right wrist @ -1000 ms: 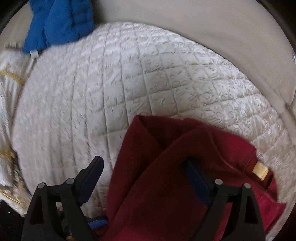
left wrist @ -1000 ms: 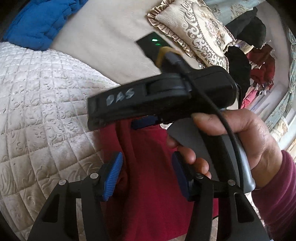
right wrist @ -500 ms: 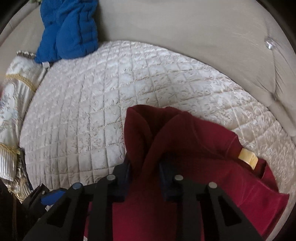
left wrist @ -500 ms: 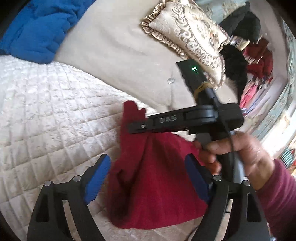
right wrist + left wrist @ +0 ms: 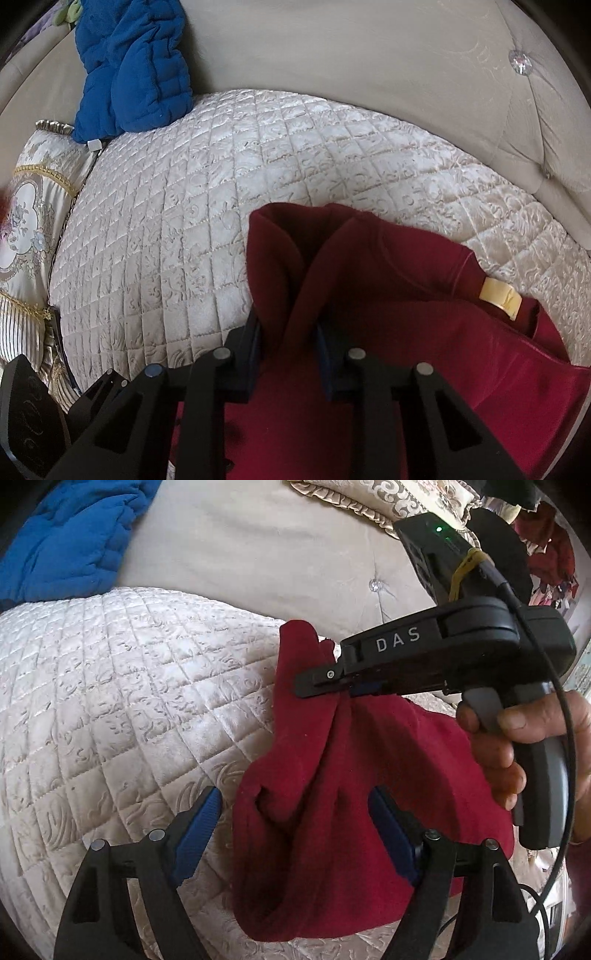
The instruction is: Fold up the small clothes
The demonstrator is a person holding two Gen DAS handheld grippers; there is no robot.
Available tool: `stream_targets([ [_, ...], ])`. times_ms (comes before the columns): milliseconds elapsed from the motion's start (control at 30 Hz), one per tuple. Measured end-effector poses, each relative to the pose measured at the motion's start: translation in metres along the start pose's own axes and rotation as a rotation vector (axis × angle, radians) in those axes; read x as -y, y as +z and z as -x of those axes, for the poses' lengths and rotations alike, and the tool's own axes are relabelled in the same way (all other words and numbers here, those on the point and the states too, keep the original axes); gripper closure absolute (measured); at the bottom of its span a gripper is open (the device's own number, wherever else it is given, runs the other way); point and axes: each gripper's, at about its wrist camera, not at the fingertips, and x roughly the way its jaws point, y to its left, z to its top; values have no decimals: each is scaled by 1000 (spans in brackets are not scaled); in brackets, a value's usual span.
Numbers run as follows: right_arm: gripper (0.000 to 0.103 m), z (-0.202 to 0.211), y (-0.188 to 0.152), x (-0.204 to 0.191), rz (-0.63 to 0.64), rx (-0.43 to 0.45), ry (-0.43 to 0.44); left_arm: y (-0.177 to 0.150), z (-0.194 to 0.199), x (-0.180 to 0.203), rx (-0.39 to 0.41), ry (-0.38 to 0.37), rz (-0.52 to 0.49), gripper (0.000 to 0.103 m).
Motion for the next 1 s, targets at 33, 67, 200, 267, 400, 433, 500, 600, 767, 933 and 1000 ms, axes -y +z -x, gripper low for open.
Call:
stream_targets([
  [33,77,0,0,0,0,1,0,0,-1,0,-2,3,0,43],
  [67,77,1,-1,0,-1,2,0,0,-2,1,-4,5,1,44],
  [200,77,2,-3,1,-5,9,5,-1,-4,-3,-5,14,12,47],
  [267,77,3,-4,1,-9,17,9,-1,-5,-4,-2,17,15,51],
  [400,77,7,-7,3,-20,34,20,-1,-4,-5,10,16,21,86],
  [433,80,9,-8,3,-18,41,22,0,-3,-5,15,16,27,91],
  [500,82,15,-10,1,-10,58,18,1,1,-5,33,3,40,97],
  [600,84,33,-14,0,5,95,25,1,13,3,60,-28,60,101],
  [767,84,70,-26,9,-1,145,39,4,25,34,75,-39,11,101],
  [933,84,103,-41,28,-1,171,22,5,31,71,57,-51,-40,102],
  [1000,84,114,-47,37,-4,181,11,7,31,84,51,-64,-55,102],
])
